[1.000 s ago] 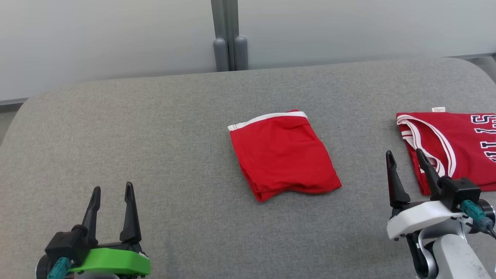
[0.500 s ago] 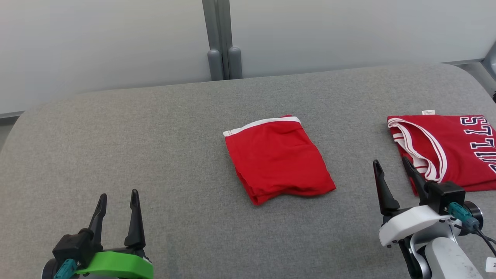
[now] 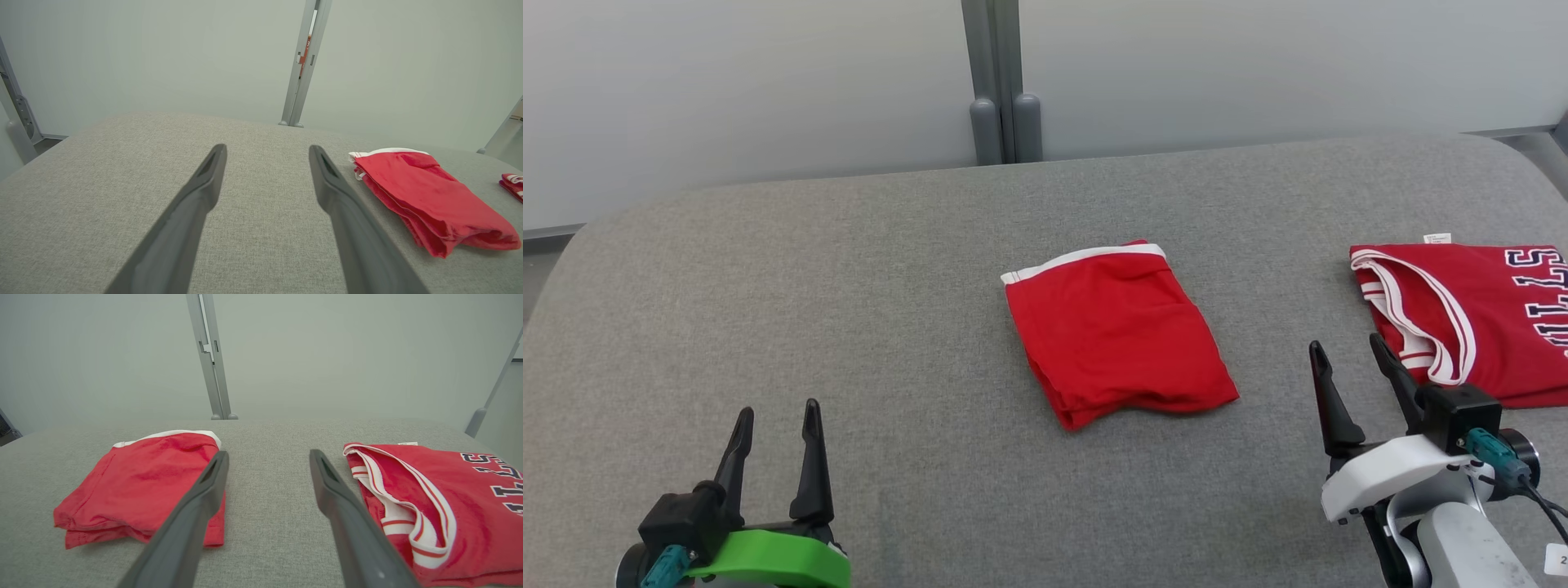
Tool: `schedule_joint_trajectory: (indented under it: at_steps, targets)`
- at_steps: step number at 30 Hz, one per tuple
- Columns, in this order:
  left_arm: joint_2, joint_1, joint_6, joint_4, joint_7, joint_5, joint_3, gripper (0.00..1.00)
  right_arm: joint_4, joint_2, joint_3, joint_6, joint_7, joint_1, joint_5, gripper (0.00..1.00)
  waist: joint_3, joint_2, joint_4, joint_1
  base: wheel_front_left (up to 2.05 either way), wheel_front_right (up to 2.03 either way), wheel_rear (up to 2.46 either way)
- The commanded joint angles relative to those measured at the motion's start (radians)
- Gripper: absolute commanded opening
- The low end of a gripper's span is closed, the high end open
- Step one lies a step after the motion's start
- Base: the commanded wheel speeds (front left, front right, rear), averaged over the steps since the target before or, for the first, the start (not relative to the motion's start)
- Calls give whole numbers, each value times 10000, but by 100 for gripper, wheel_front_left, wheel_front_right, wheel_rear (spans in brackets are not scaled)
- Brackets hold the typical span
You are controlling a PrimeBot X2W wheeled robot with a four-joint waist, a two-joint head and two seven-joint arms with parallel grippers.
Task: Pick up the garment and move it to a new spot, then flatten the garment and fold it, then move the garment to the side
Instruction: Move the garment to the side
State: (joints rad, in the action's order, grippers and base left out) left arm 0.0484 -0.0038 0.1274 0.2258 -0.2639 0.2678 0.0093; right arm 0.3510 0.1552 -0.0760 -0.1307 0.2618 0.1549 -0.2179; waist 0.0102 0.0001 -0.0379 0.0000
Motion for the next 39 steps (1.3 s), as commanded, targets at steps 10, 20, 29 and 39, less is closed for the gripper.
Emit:
schedule_joint_trajectory:
  at_steps: [10,20,29,39]
  targets:
    - [40,113,20,-125,2,62,-200,100,150,125,-36,2,38,263,109,100,79,-1,265,0,0,0,0]
    - [39,-380,-23,-233,2,296,-703,100,1178,848,-1022,9,-2747,2139,-1162,100,925,-1,1355,0,0,0,0]
    - [39,-653,-153,-288,2,589,-1074,100,2601,1088,-1063,9,-5245,3349,-2039,100,1671,-1,2453,0,0,0,0]
    - [37,-791,-147,-346,2,711,-1238,100,3822,1077,-1385,9,-5853,3602,-1912,100,1995,-1,2760,0,0,0,0]
